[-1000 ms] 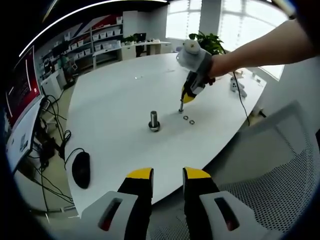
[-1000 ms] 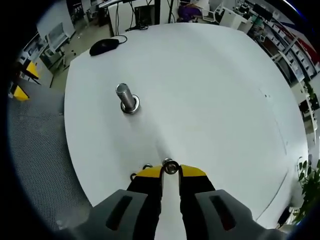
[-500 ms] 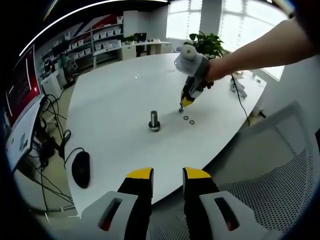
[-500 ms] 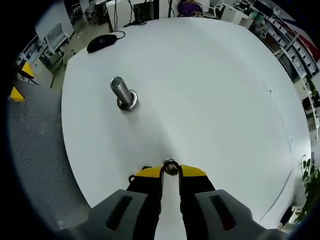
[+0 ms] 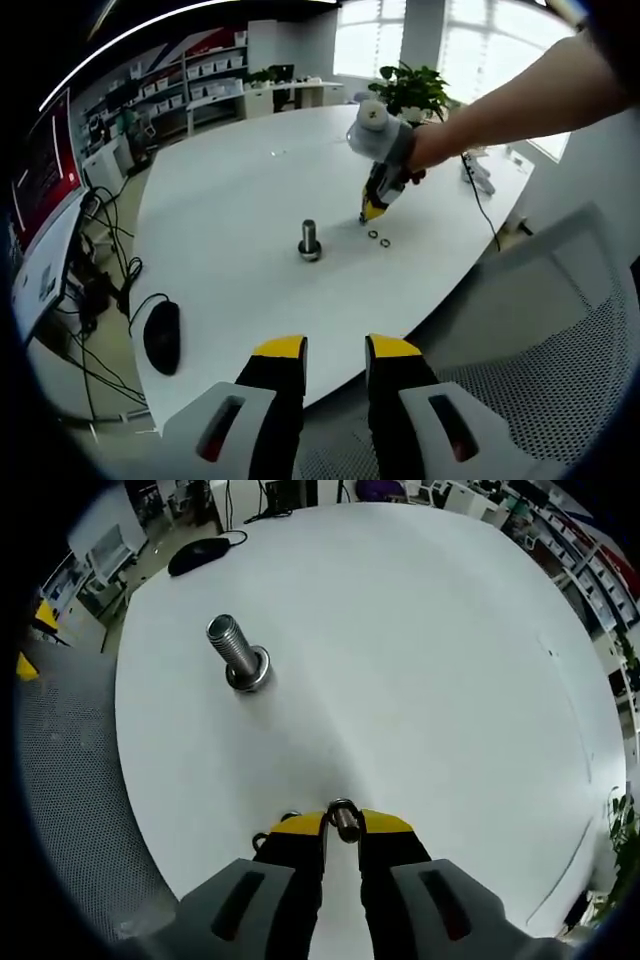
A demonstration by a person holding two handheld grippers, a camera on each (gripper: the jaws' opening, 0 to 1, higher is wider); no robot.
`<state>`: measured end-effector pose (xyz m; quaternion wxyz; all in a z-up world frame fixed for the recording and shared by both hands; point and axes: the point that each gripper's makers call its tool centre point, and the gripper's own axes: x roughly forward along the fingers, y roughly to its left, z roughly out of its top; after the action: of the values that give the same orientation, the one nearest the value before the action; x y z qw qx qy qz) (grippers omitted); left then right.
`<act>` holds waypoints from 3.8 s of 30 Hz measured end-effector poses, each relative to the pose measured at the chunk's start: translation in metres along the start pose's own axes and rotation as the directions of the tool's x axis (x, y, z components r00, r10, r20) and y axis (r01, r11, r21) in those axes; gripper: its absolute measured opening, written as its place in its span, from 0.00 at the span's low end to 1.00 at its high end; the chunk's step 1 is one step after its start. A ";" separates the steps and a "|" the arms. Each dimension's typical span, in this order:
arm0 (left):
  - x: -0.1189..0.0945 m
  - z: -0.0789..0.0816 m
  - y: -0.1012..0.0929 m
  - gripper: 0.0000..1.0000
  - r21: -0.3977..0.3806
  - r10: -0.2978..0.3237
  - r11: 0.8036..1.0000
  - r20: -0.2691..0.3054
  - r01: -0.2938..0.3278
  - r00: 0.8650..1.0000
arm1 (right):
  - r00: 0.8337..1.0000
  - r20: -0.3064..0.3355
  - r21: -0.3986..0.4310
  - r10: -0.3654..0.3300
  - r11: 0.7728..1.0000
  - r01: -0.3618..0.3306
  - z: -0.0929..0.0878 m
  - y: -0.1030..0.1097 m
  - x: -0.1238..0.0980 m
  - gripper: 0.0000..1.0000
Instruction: Place the washer onto the threaded stud by aligning its center hole with the stud, sliding it down to the base, and recovering from edge contact or off-axis alignment until the washer reaches the visible bottom stop.
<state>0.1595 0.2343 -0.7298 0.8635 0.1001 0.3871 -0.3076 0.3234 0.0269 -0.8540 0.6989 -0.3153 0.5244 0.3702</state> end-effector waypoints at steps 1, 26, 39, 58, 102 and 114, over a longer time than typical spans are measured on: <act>0.000 0.000 0.000 0.21 0.000 0.001 1.000 0.000 -0.001 1.000 | 1.000 0.001 -0.002 0.000 1.000 0.000 0.000 0.000 0.001 0.14; 0.000 -0.001 0.001 0.21 -0.002 0.006 1.000 -0.008 -0.006 1.000 | 1.000 0.010 0.038 -0.004 0.999 0.003 -0.009 -0.002 0.002 0.19; 0.000 -0.001 -0.001 0.21 0.004 -0.001 1.000 -0.005 0.001 1.000 | 1.000 -0.011 0.058 -0.005 0.998 0.006 -0.029 0.005 -0.008 0.21; 0.000 0.000 -0.003 0.22 0.015 -0.006 1.000 0.000 0.006 1.000 | 0.999 0.009 0.047 0.033 0.998 -0.033 -0.037 0.036 -0.009 0.25; 0.000 -0.001 -0.001 0.21 0.011 -0.004 1.000 -0.005 0.004 1.000 | 0.999 -0.028 -0.067 0.046 0.997 -0.048 -0.029 0.053 0.005 0.17; 0.000 -0.001 -0.002 0.21 0.011 -0.005 1.000 -0.006 0.005 1.000 | 0.991 -0.124 -0.099 0.039 0.994 -0.051 -0.028 0.054 0.006 0.16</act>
<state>0.1580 0.2332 -0.7306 0.8609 0.1048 0.3881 -0.3118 0.2646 0.0332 -0.8701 0.6400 -0.3607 0.5537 0.3920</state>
